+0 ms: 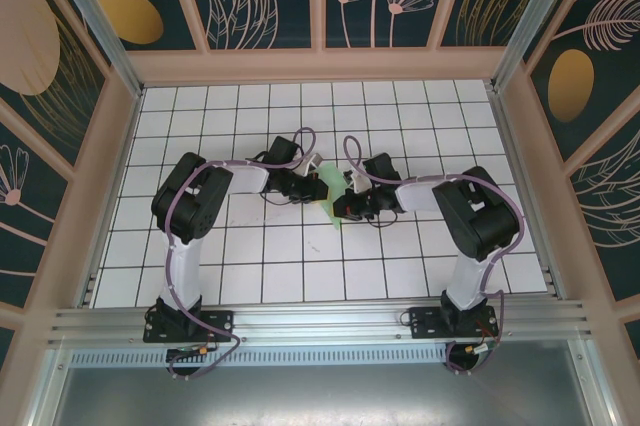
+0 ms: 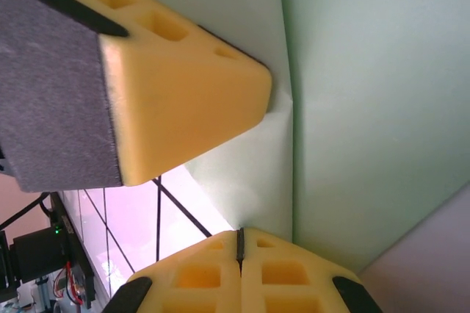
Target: Fold a paper plane with a square sheet of paper (pick it up from the middle)
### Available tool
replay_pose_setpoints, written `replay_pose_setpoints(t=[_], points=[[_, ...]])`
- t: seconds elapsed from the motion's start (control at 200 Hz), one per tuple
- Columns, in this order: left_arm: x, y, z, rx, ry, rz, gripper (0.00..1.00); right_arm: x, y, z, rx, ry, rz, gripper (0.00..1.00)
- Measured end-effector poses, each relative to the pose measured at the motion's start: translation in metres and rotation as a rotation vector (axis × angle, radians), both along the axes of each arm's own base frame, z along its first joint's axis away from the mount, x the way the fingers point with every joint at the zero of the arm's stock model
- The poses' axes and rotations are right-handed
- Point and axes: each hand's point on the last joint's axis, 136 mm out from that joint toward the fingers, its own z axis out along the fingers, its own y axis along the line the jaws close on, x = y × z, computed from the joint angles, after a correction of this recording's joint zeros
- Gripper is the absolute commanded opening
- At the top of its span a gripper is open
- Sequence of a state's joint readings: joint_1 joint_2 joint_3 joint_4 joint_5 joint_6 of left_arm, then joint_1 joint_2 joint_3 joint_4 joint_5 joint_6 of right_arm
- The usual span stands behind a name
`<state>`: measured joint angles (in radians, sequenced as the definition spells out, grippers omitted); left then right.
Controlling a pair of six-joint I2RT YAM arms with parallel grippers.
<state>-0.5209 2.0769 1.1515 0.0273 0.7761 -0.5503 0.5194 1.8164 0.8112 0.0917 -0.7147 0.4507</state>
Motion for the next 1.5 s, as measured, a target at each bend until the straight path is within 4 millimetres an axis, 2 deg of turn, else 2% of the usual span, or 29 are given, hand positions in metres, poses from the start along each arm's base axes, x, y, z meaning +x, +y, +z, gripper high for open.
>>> replay_pose_setpoints(t=[0.13, 0.3, 0.46, 0.585, 1.151, 1.496], points=[[0.002, 0.0, 0.0, 0.006, -0.008, 0.004, 0.13, -0.001, -0.001, -0.002, -0.009, 0.005, -0.002, 0.06], [0.003, 0.0, -0.001, 0.011, -0.01, 0.008, 0.08, -0.002, 0.001, -0.001, -0.007, 0.003, 0.002, 0.08], [0.003, 0.0, -0.001, 0.011, -0.016, 0.004, 0.01, 0.002, 0.002, 0.014, 0.016, -0.028, -0.005, 0.09], [0.004, 0.001, -0.001, 0.007, -0.011, 0.004, 0.0, 0.005, 0.004, 0.022, 0.033, -0.045, -0.014, 0.09], [0.006, 0.006, 0.0, -0.064, 0.007, -0.053, 0.0, 0.007, 0.004, 0.024, 0.085, -0.029, -0.043, 0.09], [0.008, 0.012, 0.003, -0.084, 0.007, -0.062, 0.0, 0.002, 0.003, 0.014, 0.101, 0.011, -0.051, 0.1]])
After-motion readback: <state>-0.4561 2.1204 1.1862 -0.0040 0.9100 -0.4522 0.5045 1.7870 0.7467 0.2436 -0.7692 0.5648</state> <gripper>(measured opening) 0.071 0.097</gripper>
